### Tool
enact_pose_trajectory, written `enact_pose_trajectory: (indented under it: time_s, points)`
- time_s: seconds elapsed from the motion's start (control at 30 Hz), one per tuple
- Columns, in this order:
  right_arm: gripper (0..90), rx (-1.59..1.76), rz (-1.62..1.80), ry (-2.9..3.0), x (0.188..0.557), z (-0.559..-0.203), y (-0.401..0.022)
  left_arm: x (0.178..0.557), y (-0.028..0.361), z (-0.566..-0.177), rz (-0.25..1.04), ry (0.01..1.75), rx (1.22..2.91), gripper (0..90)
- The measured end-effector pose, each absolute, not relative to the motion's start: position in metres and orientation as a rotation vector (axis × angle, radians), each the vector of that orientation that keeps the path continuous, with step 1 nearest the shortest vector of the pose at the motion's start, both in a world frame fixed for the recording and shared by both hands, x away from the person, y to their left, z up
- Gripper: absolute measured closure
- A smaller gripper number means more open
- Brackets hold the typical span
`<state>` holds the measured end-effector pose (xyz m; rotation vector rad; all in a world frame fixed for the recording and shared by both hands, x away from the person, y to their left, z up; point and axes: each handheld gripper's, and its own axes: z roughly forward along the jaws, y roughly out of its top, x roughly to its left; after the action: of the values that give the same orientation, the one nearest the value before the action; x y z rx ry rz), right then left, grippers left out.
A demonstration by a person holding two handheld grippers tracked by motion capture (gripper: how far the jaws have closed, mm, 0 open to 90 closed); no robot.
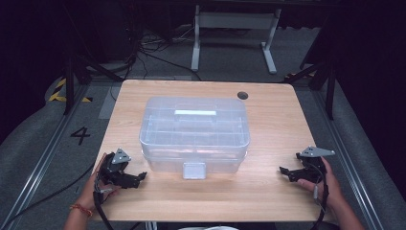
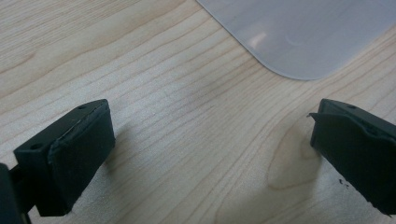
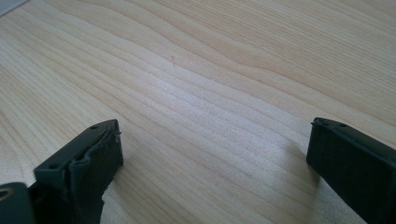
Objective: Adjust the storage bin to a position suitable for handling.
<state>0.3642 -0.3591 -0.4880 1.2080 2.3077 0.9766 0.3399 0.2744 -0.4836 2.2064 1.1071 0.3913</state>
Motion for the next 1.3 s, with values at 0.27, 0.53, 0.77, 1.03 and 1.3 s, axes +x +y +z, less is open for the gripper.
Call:
enact_pose_trajectory:
  time_s: [0.27,0.53,0.77,1.03,1.3]
  points:
    - [3.8,1.202,0.983,2.312,0.365,-0.488,-0.361,0.338,0.273,-0.484,0.384,1.081,2.213,0.5]
    - [14.8,1.218,0.993,2.286,0.363,-0.487,-0.366,0.34,0.275,-0.483,0.38,1.046,2.232,0.5]
    - [22.9,1.16,0.975,2.274,0.36,-0.484,-0.363,0.342,0.275,-0.484,0.369,1.044,2.233,0.3]
    - [25.4,1.099,1.013,2.204,0.357,-0.475,-0.358,0.342,0.275,-0.484,0.37,1.045,2.233,0.3]
    - [25.4,1.099,1.073,2.18,0.365,-0.462,-0.356,0.342,0.275,-0.483,0.366,1.044,2.235,0.2]
